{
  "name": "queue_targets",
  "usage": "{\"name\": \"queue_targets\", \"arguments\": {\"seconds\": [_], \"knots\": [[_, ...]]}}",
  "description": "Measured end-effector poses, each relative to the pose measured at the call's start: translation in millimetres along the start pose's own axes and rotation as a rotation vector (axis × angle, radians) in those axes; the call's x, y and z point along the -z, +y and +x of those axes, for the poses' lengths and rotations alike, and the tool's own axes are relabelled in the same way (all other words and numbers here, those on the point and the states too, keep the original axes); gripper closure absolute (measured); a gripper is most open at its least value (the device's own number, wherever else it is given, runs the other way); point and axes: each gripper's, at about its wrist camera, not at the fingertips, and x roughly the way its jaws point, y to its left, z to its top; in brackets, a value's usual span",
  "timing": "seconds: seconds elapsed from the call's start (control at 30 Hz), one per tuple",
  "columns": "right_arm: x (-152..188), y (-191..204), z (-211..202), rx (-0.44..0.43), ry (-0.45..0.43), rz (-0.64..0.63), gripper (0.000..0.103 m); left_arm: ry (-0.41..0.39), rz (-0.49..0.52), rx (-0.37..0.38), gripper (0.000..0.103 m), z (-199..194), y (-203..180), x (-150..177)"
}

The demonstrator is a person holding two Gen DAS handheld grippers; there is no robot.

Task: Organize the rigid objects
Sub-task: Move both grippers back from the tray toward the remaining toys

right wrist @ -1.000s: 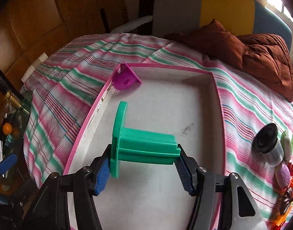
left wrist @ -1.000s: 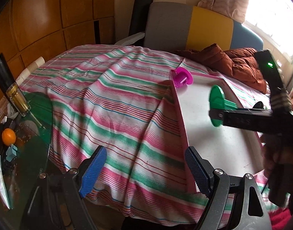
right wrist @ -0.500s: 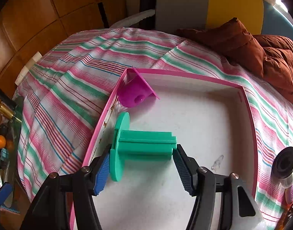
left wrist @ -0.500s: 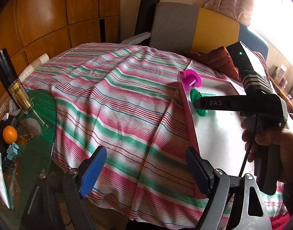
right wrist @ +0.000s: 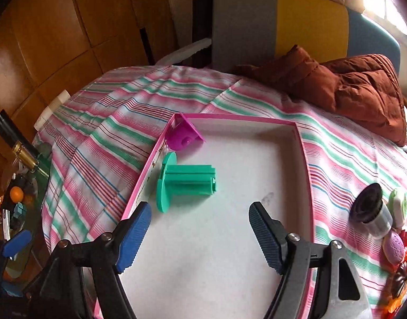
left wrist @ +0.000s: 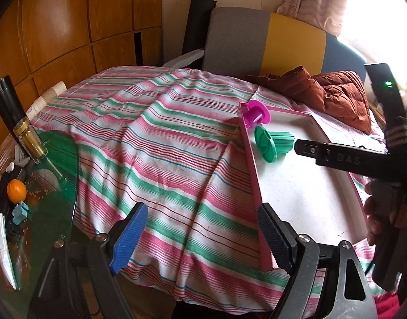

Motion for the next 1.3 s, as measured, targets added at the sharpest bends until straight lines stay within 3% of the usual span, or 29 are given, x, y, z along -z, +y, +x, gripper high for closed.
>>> {"name": "queue_targets", "arguments": {"seconds": [0.63,1.3], "knots": [[40,-14,-54,0.09,-0.099,-0.045,0.026,-0.009,0.076,0.009,0.018,-14,-24,5],[65,-129,-115,0.29,-0.142,0.055,0.026,0.009,0.143,0.041,0.018,-13,-49,6]]}}
